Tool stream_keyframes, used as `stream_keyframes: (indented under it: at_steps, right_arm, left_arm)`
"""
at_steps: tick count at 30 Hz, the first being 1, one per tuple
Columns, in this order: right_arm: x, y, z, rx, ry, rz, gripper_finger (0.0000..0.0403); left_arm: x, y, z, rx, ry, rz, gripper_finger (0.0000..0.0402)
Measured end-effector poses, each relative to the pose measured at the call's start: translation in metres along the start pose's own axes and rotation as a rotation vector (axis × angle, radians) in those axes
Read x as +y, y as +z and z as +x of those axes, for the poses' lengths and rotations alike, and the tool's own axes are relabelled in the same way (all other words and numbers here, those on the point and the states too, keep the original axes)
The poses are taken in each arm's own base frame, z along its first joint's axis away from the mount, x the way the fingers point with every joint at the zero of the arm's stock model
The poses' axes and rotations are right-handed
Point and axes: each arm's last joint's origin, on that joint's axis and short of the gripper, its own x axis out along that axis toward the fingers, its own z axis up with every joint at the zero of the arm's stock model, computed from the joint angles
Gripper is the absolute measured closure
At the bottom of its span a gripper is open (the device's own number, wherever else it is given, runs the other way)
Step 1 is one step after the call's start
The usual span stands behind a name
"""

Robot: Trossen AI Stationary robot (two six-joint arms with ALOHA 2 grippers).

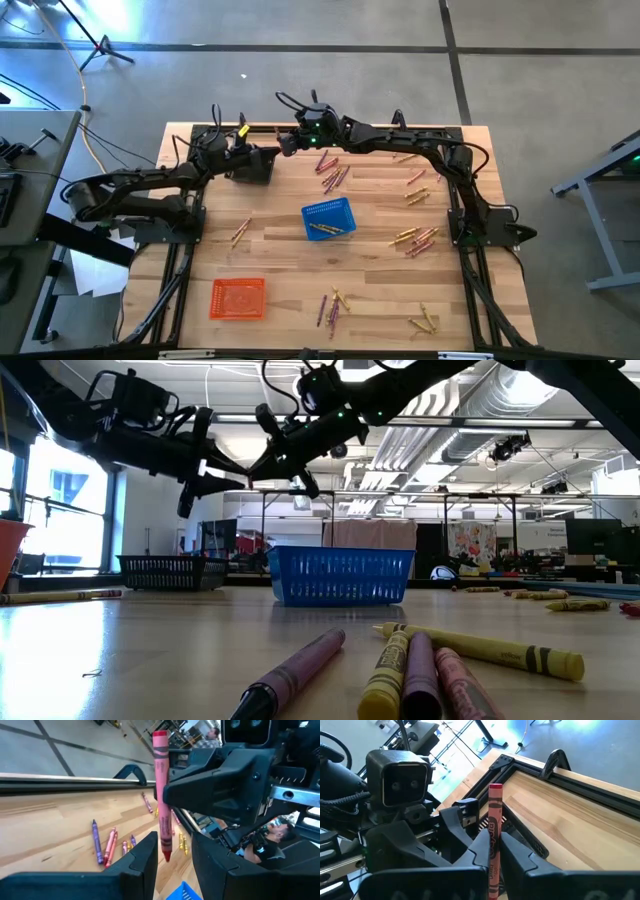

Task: Sort crayons
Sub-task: Put the red crayon into the black basket

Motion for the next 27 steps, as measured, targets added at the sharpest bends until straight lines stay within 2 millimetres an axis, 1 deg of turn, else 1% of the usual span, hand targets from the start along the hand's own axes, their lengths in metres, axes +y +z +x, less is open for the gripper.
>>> stream_keyframes:
  at_steps: [4,8,13,16,18,20,21,27]
  right_arm:
    - [0.0,0.0,0.0,-0.005,-0.007,0.0,0.039]
    - [0.0,0.0,0.0,-0.006,-0.006,0.0,0.039]
    - [-0.001,0.001,0.0,-0.015,-0.016,0.0,0.039]
    - [0.0,0.0,0.0,-0.018,-0.021,-0.001,0.039]
    - [0.0,0.0,0.0,-0.016,-0.019,-0.001,0.039]
    - [0.001,0.0,0.0,-0.015,-0.017,-0.002,0.039]
    - [0.001,0.0,0.0,-0.016,-0.018,-0.004,0.039]
    - [-0.001,-0.001,0.0,0.0,-0.031,0.001,0.0383]
  left_arm:
    - [0.0,0.003,0.007,0.007,0.007,-0.002,0.0297]
    - [-0.002,0.009,0.019,0.013,0.012,0.022,0.0297]
    - [-0.003,0.012,0.029,0.053,-0.013,0.019,0.0302]
    - [-0.002,0.011,0.03,0.077,-0.018,0.017,0.0321]
    - [-0.001,0.01,0.03,0.083,-0.013,0.028,0.0346]
    - [-0.001,0.01,0.029,0.085,-0.005,0.023,0.038]
    - [0.0,0.01,0.029,0.086,-0.003,0.019,0.0388]
    - [0.003,0.013,0.028,0.088,0.003,0.012,0.0396]
